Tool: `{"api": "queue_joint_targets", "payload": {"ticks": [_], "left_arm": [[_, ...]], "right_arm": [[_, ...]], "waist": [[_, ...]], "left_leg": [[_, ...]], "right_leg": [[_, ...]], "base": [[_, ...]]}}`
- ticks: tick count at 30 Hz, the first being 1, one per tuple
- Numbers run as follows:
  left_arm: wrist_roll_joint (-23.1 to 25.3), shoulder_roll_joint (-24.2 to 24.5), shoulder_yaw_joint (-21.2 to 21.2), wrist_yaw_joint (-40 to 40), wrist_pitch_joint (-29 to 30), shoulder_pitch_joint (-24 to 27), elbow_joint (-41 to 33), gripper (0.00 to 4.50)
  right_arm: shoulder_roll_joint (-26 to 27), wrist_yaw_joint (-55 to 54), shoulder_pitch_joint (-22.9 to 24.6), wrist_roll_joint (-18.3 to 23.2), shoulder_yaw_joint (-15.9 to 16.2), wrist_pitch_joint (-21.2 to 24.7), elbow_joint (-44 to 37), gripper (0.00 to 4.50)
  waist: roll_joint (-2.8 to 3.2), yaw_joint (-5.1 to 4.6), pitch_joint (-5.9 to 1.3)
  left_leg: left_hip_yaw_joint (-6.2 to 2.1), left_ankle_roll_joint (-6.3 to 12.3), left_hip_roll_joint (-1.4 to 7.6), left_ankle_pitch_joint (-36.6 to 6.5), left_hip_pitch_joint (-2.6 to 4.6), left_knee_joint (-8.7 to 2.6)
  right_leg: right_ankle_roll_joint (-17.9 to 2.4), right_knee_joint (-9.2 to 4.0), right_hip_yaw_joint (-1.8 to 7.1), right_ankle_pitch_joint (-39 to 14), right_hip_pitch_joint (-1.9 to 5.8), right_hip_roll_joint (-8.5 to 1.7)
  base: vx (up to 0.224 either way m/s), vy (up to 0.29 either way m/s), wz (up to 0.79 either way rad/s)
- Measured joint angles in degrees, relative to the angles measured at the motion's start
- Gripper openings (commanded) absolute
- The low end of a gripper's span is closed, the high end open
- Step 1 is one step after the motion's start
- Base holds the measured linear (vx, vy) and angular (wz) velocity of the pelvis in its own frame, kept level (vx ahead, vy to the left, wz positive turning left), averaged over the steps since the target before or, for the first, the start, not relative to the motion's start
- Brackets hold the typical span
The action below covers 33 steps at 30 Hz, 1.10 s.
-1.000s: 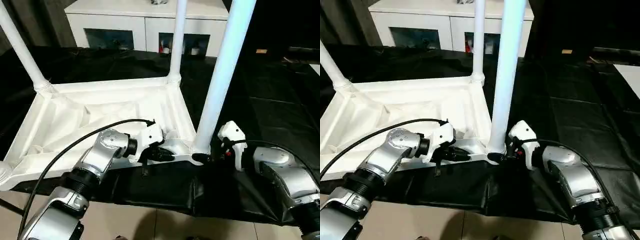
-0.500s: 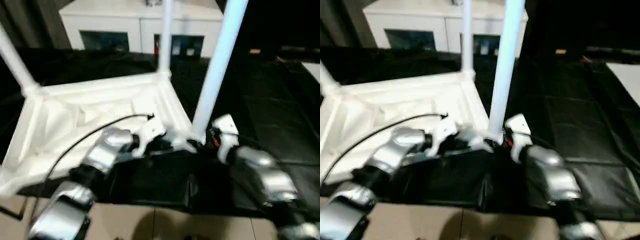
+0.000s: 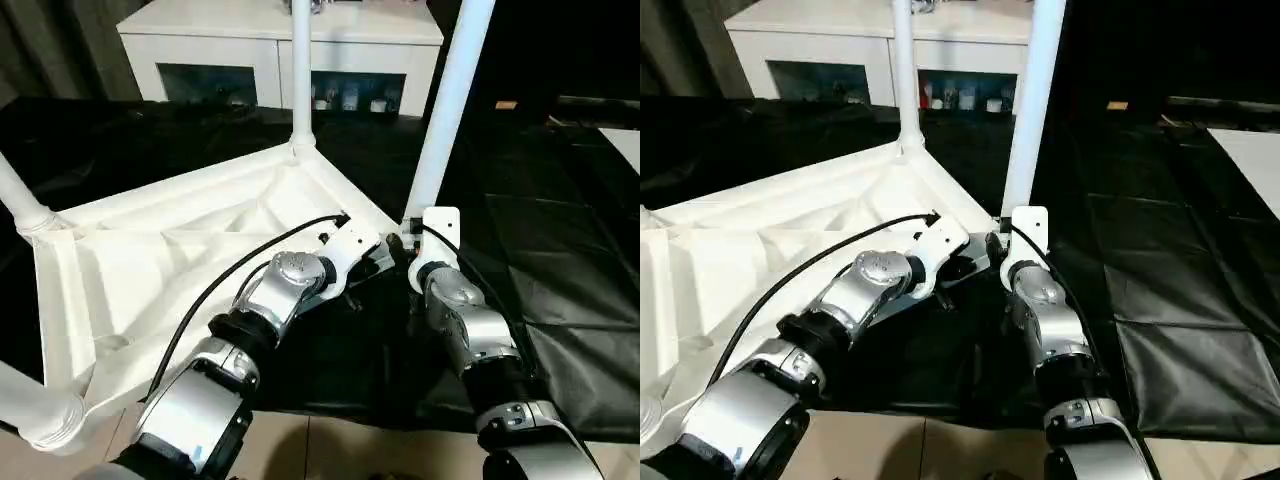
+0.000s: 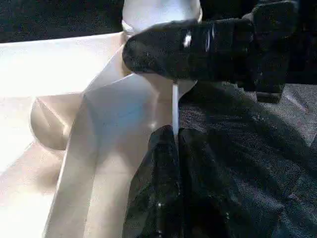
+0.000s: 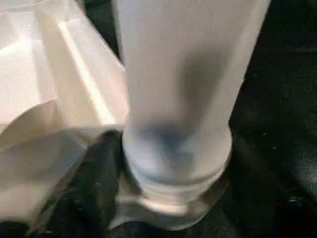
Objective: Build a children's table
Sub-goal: Rotate leg to tighten
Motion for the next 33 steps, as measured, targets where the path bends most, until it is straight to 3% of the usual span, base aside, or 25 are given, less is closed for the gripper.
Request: {"api": "queue_joint_targets", "payload": {"ticks": [6, 11, 17, 22, 29, 33], "left_arm": [[-0.3, 2.9, 0.3, -4.8, 0.4, 0.4, -1.6, 0.00], [-1.2, 8.0, -1.3, -14.3, 0.4, 3.8, -7.9, 0.00], [-4.6, 15.9, -2.8, -30.1, 0.0, 9.2, -17.1, 0.00], [-5.1, 16.9, -4.9, -34.3, 1.0, 10.2, -20.4, 0.00], [-5.2, 17.6, -5.4, -35.3, 2.2, 10.8, -22.6, 0.00], [-5.2, 18.0, -5.4, -35.7, 3.2, 11.4, -24.2, 0.00]], "right_arm": [[-4.5, 10.0, 3.1, 2.2, 2.3, 2.3, -7.3, 3.95], [-17.2, 29.5, 9.5, 5.1, 7.1, 4.9, -18.6, 3.95], [-26.6, 46.0, 14.5, 9.7, 8.2, 6.0, -25.6, 3.95], [-26.7, 49.1, 14.5, 10.7, 9.2, 6.3, -26.5, 3.95], [-26.9, 49.8, 13.0, 10.2, 10.0, 6.4, -25.4, 3.95], [-27.1, 51.3, 13.0, 10.2, 10.1, 6.5, -25.2, 3.61]], "waist": [[0.03, -0.82, 0.02], [0.05, -0.58, 0.01], [0.15, 0.05, 0.06], [0.18, 1.38, 0.06], [0.15, 1.69, 0.07], [0.15, 1.94, 0.07]], "left_leg": [[-0.08, 0.00, 0.02, 0.0, -0.07, -0.04], [-0.09, 0.01, 0.17, 0.0, -0.05, -0.18], [-0.03, 0.00, 0.25, 0.0, 0.00, -0.27], [0.27, 0.00, 0.22, 0.0, -0.03, -0.23], [0.22, 0.00, 0.25, 0.0, -0.04, -0.22], [0.23, 0.00, 0.28, 0.0, -0.06, -0.22]], "right_leg": [[-0.2, 0.02, -0.05, 0.1, -0.17, 0.05], [0.0, 0.00, -0.15, 0.0, -0.16, 0.12], [0.1, 0.01, -0.16, -0.1, -0.18, 0.16], [0.1, 0.01, 0.05, -0.1, -0.09, 0.02], [0.1, 0.06, 0.01, -0.1, -0.12, 0.07], [0.2, 0.05, 0.01, -0.1, -0.13, 0.09]], "base": [[0.000, 0.000, 0.00], [0.000, 0.000, 0.00], [0.000, 0.000, 0.00], [0.000, 0.000, 0.00], [0.000, 0.000, 0.00], [0.000, 0.000, 0.00]]}}
